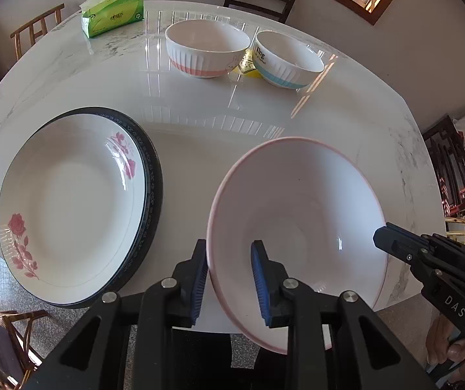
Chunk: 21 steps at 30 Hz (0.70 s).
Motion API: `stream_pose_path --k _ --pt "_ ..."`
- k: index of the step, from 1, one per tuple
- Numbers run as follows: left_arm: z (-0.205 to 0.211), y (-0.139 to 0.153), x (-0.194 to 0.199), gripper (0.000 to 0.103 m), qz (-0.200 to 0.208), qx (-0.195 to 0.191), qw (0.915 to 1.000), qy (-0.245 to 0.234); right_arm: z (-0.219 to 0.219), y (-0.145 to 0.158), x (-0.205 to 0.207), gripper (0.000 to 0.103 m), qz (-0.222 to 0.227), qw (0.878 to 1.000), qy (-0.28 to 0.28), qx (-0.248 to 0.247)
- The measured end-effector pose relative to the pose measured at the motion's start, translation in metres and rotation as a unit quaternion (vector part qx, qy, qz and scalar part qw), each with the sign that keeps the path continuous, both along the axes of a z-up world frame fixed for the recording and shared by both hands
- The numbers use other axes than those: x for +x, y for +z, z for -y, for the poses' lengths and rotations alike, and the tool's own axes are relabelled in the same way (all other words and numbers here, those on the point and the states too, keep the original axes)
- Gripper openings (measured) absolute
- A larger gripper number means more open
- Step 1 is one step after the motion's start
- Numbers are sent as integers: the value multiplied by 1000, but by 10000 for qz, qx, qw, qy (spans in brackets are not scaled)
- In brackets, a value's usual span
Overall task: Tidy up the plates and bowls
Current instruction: 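Lift the pink bowl with both grippers and carry it beside the plate stack, then lower the pink bowl onto the table and open both grippers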
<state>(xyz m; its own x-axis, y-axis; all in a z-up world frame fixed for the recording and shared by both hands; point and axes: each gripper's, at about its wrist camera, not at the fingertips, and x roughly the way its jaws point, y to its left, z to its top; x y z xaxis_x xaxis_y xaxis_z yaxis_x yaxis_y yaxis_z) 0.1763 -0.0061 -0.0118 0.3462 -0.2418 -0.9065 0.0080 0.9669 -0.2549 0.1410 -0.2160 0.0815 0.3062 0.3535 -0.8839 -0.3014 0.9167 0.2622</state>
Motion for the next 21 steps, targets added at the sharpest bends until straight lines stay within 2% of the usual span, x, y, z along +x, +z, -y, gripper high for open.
stream_pose_path --k 5,8,10,13,15,21 --pt "-8 2 0 29 -72 -193 9997 -135 9 7 -3 12 143 9997 -101 193" --pt "-16 11 -1 49 -65 -297 9994 -166 21 17 -3 20 302 9989 -220 275" --pt "-26 22 -3 50 133 -552 9983 -165 28 24 -1 27 342 9985 -268 342" --pt "-46 35 -4 53 598 -1092 9922 -43 31 34 5 29 358 9981 -266 428" --pt "-57 38 3 55 658 -1351 9886 -6 29 41 10 30 341 9976 -213 567" --pt "-80 43 41 55 577 -1358 9887 271 7 58 35 35 114 9956 -17 933"
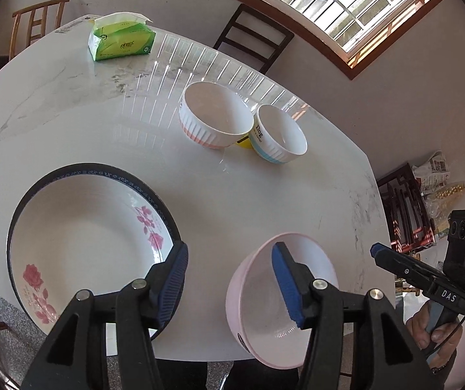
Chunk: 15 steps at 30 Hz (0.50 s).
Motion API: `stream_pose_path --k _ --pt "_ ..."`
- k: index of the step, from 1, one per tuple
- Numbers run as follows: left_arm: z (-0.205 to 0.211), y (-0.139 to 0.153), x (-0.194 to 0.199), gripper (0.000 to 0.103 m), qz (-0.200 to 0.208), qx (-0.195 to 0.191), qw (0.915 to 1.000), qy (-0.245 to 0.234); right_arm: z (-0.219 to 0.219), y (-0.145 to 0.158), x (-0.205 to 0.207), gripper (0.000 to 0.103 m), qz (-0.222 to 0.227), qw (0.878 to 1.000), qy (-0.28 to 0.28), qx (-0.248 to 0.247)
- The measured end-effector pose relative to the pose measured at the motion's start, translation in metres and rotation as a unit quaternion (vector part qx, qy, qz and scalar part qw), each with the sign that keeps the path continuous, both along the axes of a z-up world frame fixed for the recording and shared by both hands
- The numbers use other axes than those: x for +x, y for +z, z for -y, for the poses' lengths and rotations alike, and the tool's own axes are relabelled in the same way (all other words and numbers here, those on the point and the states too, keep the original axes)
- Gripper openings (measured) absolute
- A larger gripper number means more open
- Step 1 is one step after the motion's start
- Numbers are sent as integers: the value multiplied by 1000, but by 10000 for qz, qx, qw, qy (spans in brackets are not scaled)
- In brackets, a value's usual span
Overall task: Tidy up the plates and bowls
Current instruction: 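Lower the pink bowl onto the table and open both grippers, then move both grippers to the white bowl with printed lettering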
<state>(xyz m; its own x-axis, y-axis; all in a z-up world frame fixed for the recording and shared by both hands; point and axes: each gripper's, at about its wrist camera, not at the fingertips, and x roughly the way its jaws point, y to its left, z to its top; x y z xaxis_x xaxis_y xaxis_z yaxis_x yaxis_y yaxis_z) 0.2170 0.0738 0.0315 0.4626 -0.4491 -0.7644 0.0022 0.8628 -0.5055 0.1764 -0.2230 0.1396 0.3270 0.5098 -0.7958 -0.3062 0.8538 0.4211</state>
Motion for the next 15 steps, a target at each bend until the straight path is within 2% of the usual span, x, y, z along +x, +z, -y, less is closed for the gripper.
stream_pose_path --k 3,9,15 --pt "-11 3 16 55 13 180 9997 135 -12 2 16 36 -187 9997 29 142" --pt "-18 10 57 55 64 781 9969 48 -40 -6 55 38 -549 9982 -95 219" --pt "-26 15 103 55 103 977 9952 -12 -70 -24 96 40 -863 9952 -374 252"
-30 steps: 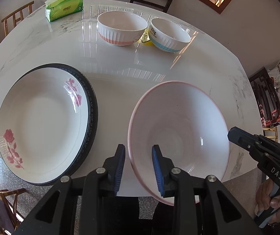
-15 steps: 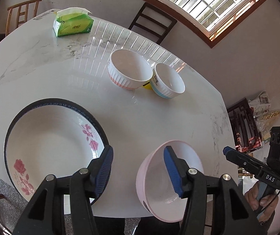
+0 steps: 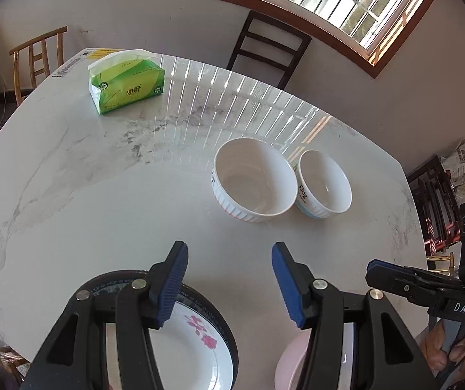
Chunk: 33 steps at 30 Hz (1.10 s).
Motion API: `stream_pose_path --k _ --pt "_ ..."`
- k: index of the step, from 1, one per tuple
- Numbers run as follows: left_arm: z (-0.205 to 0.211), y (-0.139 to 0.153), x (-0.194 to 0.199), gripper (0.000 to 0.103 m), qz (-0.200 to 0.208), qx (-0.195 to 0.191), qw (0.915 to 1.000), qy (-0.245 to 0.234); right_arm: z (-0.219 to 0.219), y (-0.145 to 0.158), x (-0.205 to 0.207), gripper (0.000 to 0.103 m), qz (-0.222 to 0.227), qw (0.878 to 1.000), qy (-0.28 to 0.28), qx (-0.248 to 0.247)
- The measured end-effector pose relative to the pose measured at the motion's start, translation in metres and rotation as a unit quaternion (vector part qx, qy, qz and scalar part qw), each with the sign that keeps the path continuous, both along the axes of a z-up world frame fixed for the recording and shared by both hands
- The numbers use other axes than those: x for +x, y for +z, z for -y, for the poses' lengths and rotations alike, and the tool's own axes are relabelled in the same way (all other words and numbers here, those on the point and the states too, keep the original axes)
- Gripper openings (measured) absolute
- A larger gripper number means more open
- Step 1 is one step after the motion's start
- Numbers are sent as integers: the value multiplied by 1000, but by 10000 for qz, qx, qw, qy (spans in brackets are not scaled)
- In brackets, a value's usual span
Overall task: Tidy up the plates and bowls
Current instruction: 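Move both grippers to the white bowl with printed lettering, then close both grippers on the lettered white bowl rim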
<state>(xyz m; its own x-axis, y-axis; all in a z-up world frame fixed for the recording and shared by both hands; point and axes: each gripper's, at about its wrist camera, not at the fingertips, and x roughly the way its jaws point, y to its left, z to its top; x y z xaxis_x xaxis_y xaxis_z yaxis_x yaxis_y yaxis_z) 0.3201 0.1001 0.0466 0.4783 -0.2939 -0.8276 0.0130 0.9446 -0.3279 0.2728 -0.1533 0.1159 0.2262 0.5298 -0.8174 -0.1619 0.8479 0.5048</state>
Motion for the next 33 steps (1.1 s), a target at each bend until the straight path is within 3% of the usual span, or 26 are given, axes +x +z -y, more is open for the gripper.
stream_pose_path --k 7,14,18,26,33 --pt "-5 -16 52 55 -184 137 9997 -96 -20 -22 41 39 -177 9989 -426 -38" --pt "0 -45 95 55 -492 -45 9980 -383 -31 -44 70 33 -305 9971 -689 -95" --pt "11 -53 111 54 -453 246 9975 -493 -32 -54 81 29 -361 9955 -857 -164" --pt "28 -66 131 54 -369 639 9959 -529 -40 -71 99 28 -505 9936 -994 -206" --pt "32 -88 144 54 -678 327 9957 -542 -44 -81 106 28 -534 9930 -977 -394"
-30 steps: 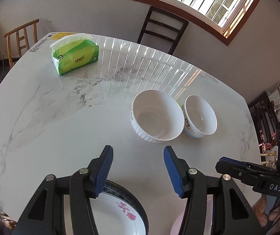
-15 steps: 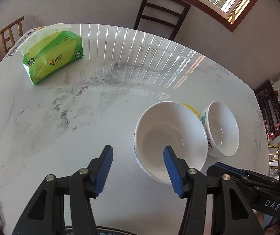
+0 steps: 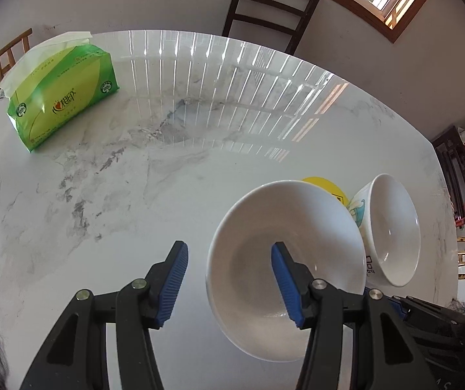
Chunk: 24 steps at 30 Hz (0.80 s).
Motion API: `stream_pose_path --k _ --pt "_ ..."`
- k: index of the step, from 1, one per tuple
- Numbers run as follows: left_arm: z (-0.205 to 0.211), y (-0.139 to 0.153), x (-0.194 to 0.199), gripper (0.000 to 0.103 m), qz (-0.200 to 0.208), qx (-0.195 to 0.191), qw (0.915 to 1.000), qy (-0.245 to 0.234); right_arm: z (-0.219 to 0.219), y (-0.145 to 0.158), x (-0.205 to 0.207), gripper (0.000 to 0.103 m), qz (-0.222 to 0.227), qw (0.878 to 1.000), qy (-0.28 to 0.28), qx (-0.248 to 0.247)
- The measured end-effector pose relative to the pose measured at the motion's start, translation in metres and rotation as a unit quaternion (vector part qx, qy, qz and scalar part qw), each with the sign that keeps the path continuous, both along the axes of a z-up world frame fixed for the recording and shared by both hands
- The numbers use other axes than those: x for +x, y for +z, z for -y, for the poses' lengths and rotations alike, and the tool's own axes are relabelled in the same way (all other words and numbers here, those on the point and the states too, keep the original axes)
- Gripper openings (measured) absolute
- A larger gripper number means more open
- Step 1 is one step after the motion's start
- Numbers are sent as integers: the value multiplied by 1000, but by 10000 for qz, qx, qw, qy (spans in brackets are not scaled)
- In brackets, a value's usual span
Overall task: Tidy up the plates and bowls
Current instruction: 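Close both grippers on the lettered white bowl rim, then lift the lettered white bowl with both grippers and carry it over the pink bowl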
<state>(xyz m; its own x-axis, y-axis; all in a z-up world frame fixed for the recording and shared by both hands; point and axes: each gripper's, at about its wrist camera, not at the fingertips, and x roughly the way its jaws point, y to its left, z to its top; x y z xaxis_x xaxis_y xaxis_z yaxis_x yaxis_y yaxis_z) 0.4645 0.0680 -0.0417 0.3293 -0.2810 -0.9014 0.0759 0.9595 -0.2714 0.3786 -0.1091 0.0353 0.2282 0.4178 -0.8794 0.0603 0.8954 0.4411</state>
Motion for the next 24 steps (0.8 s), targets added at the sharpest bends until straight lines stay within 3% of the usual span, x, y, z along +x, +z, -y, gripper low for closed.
stream_pose_path --k 2,4,6,9,15,24 --pt "3 -7 2 52 -76 -95 9999 -9 1 -6 2 24 -57 10000 -14 21" --pt "8 -12 1 36 -143 269 9995 44 4 -7 2 20 11 10000 2 78" --pt "8 -13 -2 9 -55 685 9975 179 4 -6 3 19 74 10000 58 32" --pt "-9 -15 -8 8 -211 186 9981 554 5 -5 1 18 125 9998 125 42" --pt "1 9 -43 9 169 524 9969 566 4 11 -14 16 277 9988 387 144" --pt "16 59 -111 13 492 334 9972 448 28 59 -68 16 602 9951 728 300"
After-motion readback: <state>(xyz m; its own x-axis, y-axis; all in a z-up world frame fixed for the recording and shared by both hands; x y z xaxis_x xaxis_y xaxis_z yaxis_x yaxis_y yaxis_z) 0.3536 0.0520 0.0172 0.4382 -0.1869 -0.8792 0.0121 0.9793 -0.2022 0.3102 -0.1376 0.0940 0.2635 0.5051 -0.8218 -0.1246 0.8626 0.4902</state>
